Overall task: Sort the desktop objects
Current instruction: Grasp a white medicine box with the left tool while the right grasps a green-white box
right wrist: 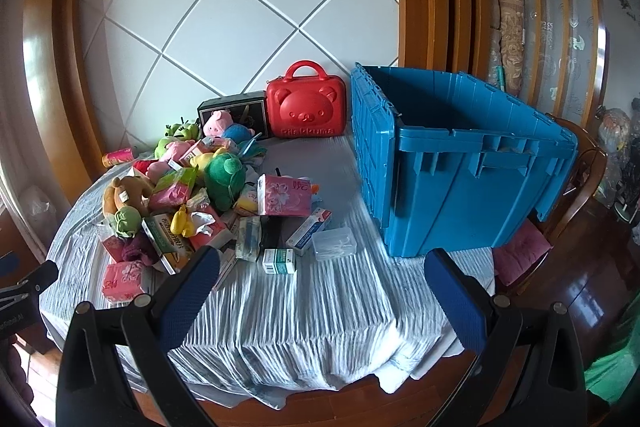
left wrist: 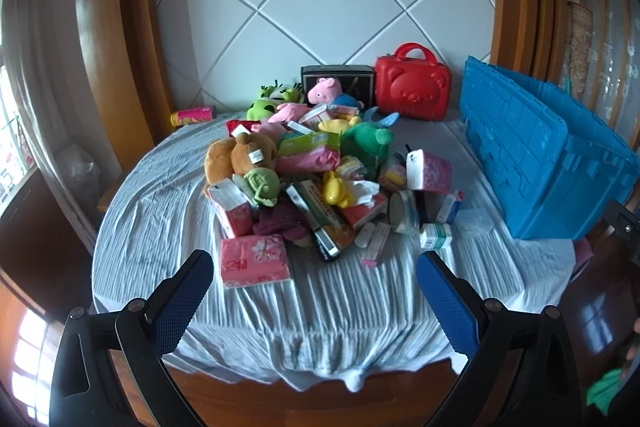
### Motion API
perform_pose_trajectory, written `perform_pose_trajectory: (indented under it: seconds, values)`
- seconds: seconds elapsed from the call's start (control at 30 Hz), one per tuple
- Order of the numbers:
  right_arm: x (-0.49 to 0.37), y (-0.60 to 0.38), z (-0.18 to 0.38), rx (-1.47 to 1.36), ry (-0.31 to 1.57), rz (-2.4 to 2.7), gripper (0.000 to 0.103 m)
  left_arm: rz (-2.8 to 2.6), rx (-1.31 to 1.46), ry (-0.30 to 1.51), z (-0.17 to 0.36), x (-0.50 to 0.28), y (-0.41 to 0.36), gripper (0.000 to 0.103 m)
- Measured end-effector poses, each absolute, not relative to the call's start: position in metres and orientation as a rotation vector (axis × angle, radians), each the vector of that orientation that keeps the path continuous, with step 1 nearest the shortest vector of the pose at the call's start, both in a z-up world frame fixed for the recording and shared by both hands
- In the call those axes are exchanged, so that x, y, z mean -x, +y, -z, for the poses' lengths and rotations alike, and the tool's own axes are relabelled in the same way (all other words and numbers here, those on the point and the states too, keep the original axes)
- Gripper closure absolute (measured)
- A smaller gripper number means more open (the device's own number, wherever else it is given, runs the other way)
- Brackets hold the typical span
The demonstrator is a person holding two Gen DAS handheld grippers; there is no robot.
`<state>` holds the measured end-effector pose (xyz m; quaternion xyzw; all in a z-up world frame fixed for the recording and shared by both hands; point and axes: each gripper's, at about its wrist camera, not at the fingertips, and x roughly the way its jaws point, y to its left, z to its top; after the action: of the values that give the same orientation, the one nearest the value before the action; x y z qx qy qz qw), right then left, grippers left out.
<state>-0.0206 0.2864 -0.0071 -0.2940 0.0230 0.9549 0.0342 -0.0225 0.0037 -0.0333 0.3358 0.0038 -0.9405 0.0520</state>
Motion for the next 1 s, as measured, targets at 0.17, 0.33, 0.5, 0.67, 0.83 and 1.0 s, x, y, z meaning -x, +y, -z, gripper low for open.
perform_pose_trajectory:
  seconds: [0.17, 0.33, 0.5, 0.67, 0.83, 1.0]
  values:
    - [0.043, 0.284, 0.025, 0.963, 0.037, -2.970, 0.000, 2.798, -1.042, 0.034, 0.053, 0.037, -0.003, 0.001]
    - [0.072, 0.277, 0.054, 1.057, 0.016, -2.994, 0.000, 2.738, -1.085, 0.035, 0.082, 0.055, -0.008, 0.001]
    - [0.108, 0.265, 0.095, 1.223, 0.000, -2.960, 0.000, 2.696, -1.217, 0.034, 0.122, 0.089, -0.008, 0.001]
    - [0.147, 0.254, 0.135, 1.360, 0.010, -2.895, 0.000, 2.699, -1.333, 0.017, 0.160, 0.134, 0.003, 0.001]
    - [0.196, 0.241, 0.172, 1.469, -0.031, -2.827, 0.000, 2.746, -1.471, -0.018, 0.198, 0.184, 0.026, 0.004]
    - [0.231, 0.232, 0.210, 1.564, -0.023, -2.764, 0.000, 2.749, -1.630, -0.088, 0.239, 0.228, 0.055, 0.015]
